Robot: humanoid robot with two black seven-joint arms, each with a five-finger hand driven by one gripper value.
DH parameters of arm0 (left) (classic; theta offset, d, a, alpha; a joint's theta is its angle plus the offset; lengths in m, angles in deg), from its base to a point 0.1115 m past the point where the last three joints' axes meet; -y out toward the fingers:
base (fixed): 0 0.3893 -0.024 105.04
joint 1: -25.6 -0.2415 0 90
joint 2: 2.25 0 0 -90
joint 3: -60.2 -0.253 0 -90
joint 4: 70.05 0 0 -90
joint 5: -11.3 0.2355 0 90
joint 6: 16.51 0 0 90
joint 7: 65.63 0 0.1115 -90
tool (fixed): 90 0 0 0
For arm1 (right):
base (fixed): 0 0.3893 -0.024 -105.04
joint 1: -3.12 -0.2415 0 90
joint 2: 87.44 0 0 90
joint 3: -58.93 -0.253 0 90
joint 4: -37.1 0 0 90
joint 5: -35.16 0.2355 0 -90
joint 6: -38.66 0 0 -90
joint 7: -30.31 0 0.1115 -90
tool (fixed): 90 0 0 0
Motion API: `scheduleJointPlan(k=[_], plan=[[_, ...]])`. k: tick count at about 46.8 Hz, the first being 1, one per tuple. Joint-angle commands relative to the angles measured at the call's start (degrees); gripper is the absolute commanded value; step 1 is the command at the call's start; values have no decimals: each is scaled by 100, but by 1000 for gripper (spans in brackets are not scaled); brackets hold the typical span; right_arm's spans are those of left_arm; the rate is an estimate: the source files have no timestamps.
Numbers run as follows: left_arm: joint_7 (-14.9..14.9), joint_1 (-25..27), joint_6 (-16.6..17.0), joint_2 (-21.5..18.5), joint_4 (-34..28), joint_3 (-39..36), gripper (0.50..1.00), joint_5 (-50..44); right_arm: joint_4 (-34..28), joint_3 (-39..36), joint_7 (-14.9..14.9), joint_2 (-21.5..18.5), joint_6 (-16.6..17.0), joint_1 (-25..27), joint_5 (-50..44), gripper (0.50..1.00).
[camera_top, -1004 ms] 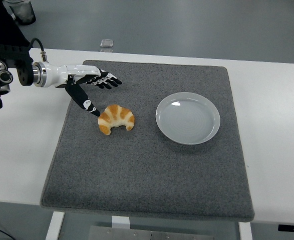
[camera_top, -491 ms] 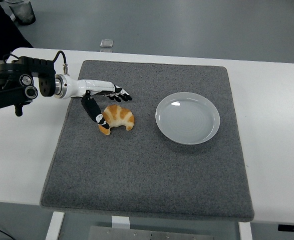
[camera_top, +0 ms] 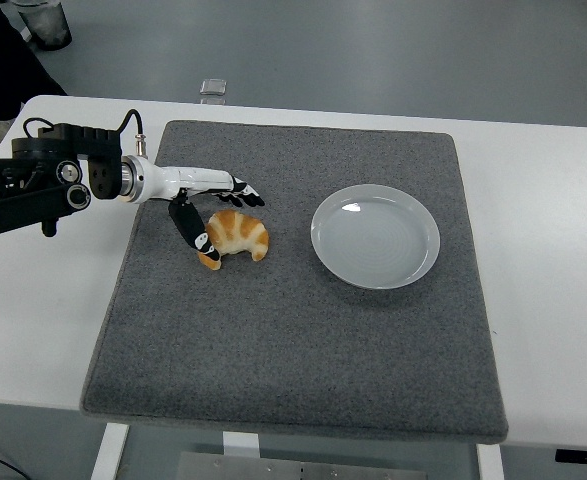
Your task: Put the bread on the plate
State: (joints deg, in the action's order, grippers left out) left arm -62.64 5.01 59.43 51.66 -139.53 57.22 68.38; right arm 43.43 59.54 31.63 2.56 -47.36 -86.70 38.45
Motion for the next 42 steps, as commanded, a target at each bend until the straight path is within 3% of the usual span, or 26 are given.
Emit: scheduleJointPlan(k=[1,12,23,29,33,36,42], plan=[[0,-7,9,50,22,0,932,31,0,0,0,0,-3,8,-4,952],[0,-112,105,138,48,0,862,259,0,0,0,0,-3,0,5,952],[18,-86,105,138,48,0,825,532,0,0,0,0,-3,8,5,952],[53,-77,105,138,39,9,771,620,0,0,0,0,-3,0,5,952],[53,-59,114,138,39,9,669,637,0,0,0,0,-3,0,5,952],[53,-51,114,138,39,9,500,699,0,0,0,0,-3,0,-4,954],[70,-51,123,138,39,17,500,1006,0,0,0,0,6,8,5,952]])
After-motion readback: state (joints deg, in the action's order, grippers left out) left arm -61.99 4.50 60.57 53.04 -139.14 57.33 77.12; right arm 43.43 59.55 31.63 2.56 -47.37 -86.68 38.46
